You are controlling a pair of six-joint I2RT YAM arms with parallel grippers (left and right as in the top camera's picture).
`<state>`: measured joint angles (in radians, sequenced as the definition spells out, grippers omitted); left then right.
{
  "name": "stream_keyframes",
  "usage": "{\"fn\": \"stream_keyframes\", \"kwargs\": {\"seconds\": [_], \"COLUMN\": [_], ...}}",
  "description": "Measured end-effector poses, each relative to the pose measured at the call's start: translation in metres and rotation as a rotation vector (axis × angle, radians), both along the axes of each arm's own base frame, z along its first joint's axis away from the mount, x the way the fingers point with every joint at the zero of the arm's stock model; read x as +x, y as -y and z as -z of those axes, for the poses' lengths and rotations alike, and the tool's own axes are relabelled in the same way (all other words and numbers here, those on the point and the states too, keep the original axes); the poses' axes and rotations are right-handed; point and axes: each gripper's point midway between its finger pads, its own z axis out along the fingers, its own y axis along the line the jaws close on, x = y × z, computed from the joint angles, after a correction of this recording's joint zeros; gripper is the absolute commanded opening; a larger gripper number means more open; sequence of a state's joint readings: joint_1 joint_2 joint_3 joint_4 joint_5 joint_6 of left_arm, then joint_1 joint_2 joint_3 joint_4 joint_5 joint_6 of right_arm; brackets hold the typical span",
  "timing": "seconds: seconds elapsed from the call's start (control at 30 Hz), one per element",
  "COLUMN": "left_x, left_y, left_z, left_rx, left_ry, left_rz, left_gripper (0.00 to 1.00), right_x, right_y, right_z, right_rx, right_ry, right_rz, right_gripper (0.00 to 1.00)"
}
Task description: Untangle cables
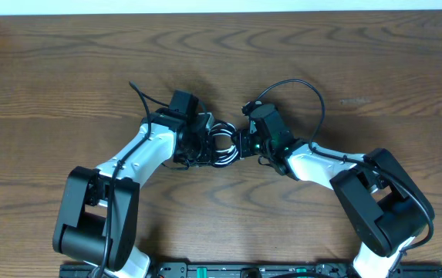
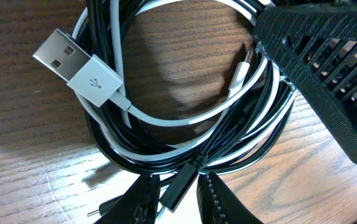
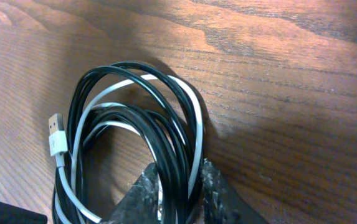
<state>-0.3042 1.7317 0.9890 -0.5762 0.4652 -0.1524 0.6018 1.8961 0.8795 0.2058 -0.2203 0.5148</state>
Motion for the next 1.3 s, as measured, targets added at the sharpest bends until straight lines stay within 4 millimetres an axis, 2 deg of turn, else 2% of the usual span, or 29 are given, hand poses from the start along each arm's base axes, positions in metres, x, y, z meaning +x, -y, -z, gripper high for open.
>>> {"fn": "stream_keyframes", "kwargs": {"seconds": [0.03,0.07,0.63,0.83,1.03,1.1,1.3], "left_x": [0.000,0.000,0.017,0.023,0.031,0.028,0.014], "left_y": [0.000,0.000,0.005,-0.005,-0.008,-0.008,-0.008], "left_z": [0.000,0.000,-0.003,0.000,0.000,0.001,0.003], "left_rx": [0.000,0.000,-0.023,0.043,0.062,0.065,0.056], "left_ry": [0.000,0.001,0.074,0.104,0.136,0.127,0.081], "left_rz": [0.000,0.000,0.000,-0.015,-0.022,-0.019,0.031], "left_gripper": [0.25,0.25,0.25,0.27,0.34,0.40,0.47], "right_x": [0.000,0.000,0.006,0.001,-0.006,-0.006,-0.006], "right_y": [0.000,0.000,0.008,0.003,-0.003,-0.004,-0.003], "right_z": [0.000,0.000,-0.006,-0.008,-0.010,-0.011,-0.010], "right_rx": [0.001,0.002,0.082,0.108,0.138,0.142,0.140], "right_ry": [-0.001,-0.001,-0.042,-0.057,-0.074,-0.076,-0.075], "right_rz": [0.002,0.002,-0.020,-0.050,-0.090,-0.096,-0.093], "right_gripper": [0.02,0.01,0.01,0.01,0.01,0.01,0.02]}}
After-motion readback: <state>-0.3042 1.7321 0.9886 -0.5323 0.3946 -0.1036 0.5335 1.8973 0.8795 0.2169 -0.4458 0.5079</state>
